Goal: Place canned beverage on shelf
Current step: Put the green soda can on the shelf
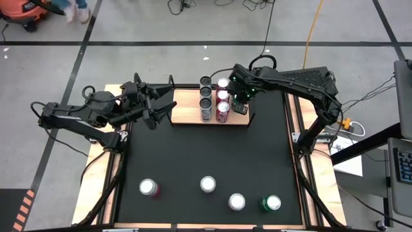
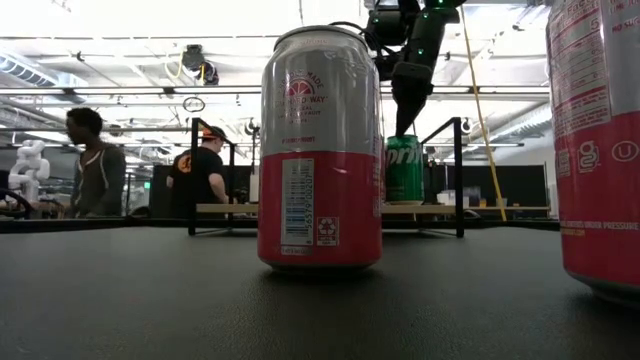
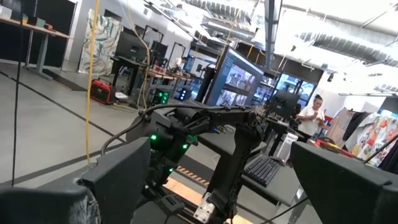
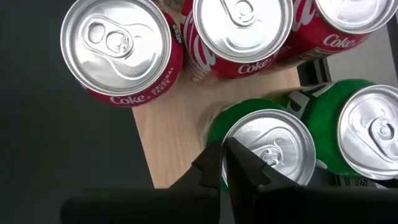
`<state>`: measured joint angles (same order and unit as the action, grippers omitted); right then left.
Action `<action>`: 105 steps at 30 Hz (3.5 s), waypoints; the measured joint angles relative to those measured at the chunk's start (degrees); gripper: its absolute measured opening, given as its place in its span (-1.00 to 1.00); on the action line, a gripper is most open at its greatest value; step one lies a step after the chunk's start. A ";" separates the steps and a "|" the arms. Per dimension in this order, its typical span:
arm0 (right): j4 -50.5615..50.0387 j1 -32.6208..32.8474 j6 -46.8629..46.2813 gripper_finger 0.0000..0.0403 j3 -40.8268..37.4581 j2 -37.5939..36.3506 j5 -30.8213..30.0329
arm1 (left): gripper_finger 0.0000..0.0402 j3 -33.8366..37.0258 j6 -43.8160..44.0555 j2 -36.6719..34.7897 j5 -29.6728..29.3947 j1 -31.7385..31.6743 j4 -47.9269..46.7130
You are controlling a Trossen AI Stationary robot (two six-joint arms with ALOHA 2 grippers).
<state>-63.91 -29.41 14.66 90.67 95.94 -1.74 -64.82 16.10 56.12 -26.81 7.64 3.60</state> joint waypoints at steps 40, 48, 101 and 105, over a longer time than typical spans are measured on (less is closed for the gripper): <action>-5.16 -2.14 -0.68 -0.58 7.69 0.11 -0.81 | 0.93 0.00 0.15 -0.04 0.87 -0.02 -0.04; -4.69 -6.22 -0.70 -0.96 6.16 0.11 4.95 | 0.93 0.00 0.17 -0.04 0.87 -0.01 -0.04; -5.89 -5.53 -6.06 -1.00 7.90 -0.03 6.55 | 0.93 0.00 -0.37 -0.07 1.09 -0.02 -0.26; -11.87 -4.45 -10.97 -1.00 13.01 -2.91 8.84 | 0.93 0.00 -0.33 -0.07 1.09 -0.09 -0.30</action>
<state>-75.78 -33.86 3.69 103.68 93.04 7.10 -64.82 15.77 56.05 -25.71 7.55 3.30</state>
